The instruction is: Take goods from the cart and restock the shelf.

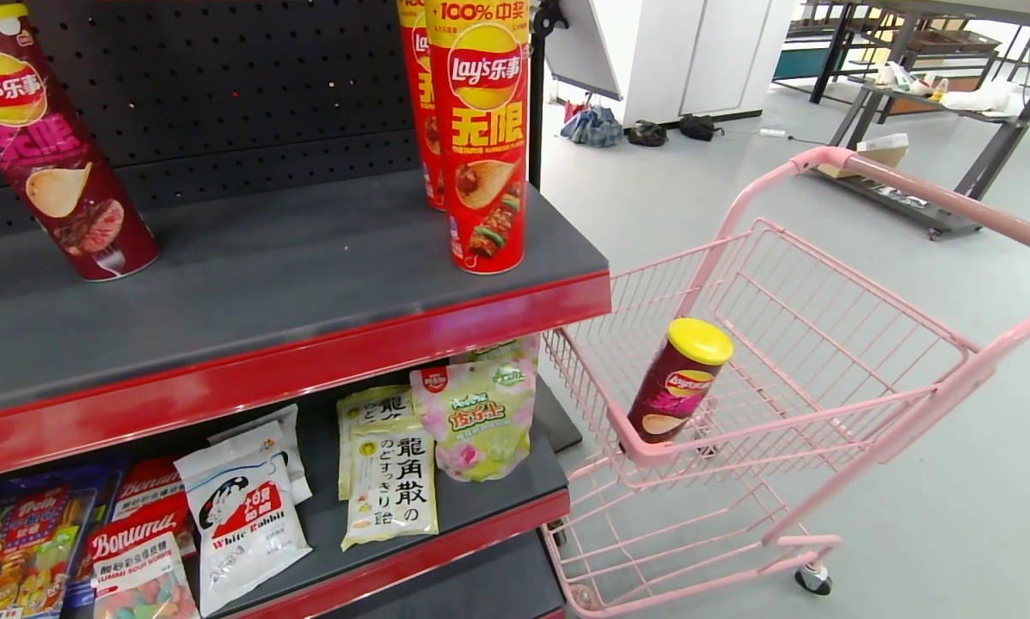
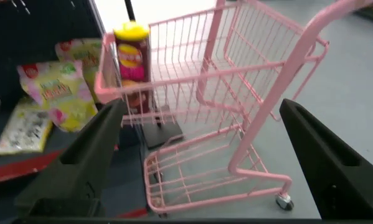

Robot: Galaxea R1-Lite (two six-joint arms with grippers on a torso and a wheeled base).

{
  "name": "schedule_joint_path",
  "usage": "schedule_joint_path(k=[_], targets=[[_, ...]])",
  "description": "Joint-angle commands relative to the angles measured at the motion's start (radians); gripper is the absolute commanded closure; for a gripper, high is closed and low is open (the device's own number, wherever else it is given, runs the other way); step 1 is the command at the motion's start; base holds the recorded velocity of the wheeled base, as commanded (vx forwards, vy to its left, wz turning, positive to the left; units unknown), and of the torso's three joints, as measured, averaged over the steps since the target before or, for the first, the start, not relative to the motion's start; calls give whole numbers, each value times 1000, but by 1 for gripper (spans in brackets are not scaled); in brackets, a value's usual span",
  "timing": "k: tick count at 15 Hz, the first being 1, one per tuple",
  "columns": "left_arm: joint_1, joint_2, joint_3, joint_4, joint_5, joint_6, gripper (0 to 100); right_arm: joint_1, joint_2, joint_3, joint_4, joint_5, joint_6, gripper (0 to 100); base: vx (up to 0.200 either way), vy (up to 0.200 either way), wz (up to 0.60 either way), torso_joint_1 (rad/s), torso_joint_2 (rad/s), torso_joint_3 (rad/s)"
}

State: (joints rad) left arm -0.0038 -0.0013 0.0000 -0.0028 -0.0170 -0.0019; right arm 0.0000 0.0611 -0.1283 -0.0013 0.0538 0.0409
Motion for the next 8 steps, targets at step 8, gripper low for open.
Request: schedule_joint_path(k=[8], targets=[[-1,1,0,0,0,0,0,83,1455,-476,-612,97,120,0,0,0,0,0,0,0]])
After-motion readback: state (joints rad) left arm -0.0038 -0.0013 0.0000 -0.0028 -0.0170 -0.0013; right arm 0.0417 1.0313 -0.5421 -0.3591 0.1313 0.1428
